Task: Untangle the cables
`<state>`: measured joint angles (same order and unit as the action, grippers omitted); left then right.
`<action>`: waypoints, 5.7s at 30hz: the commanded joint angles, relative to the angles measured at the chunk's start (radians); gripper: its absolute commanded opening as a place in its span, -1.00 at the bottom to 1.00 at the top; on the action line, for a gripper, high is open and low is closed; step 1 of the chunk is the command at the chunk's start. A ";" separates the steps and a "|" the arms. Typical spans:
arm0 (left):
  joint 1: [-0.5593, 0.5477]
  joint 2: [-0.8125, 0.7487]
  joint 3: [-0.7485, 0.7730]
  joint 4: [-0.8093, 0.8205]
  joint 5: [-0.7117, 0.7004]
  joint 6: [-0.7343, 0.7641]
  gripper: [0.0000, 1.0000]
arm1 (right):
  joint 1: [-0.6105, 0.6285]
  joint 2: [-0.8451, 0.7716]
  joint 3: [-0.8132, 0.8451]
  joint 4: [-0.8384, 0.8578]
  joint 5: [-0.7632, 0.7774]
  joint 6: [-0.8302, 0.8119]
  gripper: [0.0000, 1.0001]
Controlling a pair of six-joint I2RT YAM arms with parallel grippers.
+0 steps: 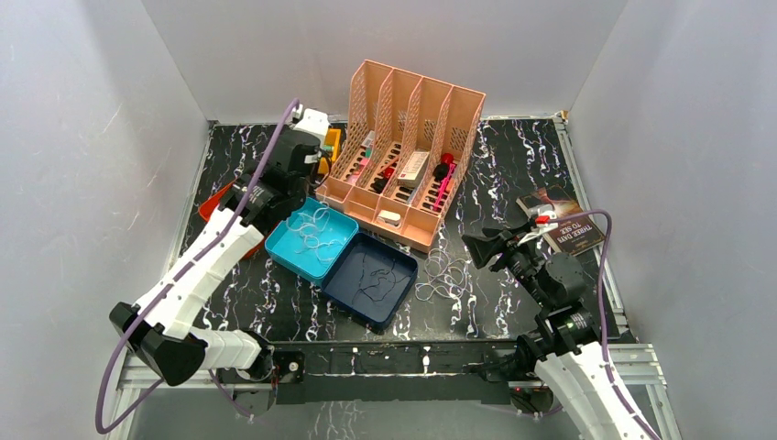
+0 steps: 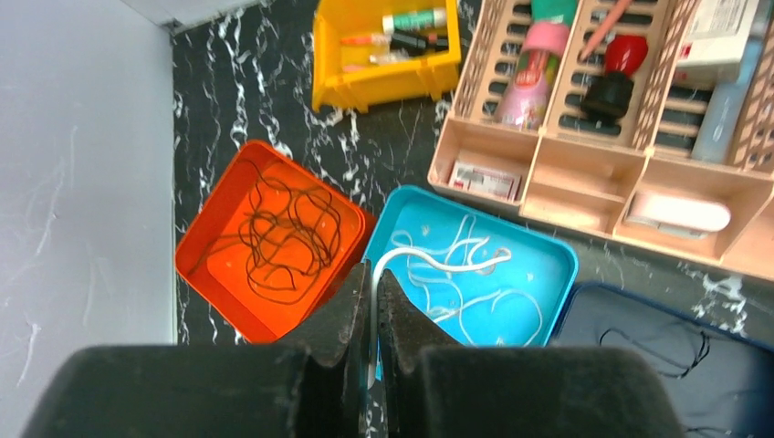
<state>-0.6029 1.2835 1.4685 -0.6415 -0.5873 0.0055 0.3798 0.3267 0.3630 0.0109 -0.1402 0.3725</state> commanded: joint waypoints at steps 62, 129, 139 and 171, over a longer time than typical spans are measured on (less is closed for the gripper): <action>0.240 0.172 -0.525 0.369 0.351 -0.129 -1.00 | -0.002 -0.058 -0.046 0.035 0.000 0.016 0.35; -0.075 -0.121 -0.533 0.461 0.574 -0.321 0.07 | 0.001 0.661 0.142 -0.190 -0.218 0.074 0.10; -0.077 -0.118 -0.537 0.459 0.599 -0.324 0.07 | 0.029 0.718 0.153 -0.230 -0.221 0.023 0.14; -0.077 -0.125 -0.526 0.530 0.683 -0.277 0.08 | 0.185 0.468 0.282 -0.381 0.186 0.084 -1.00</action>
<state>-0.6762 1.1858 0.9279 -0.1787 0.0231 -0.2909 0.5606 0.8810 0.5755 -0.3397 -0.0433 0.4232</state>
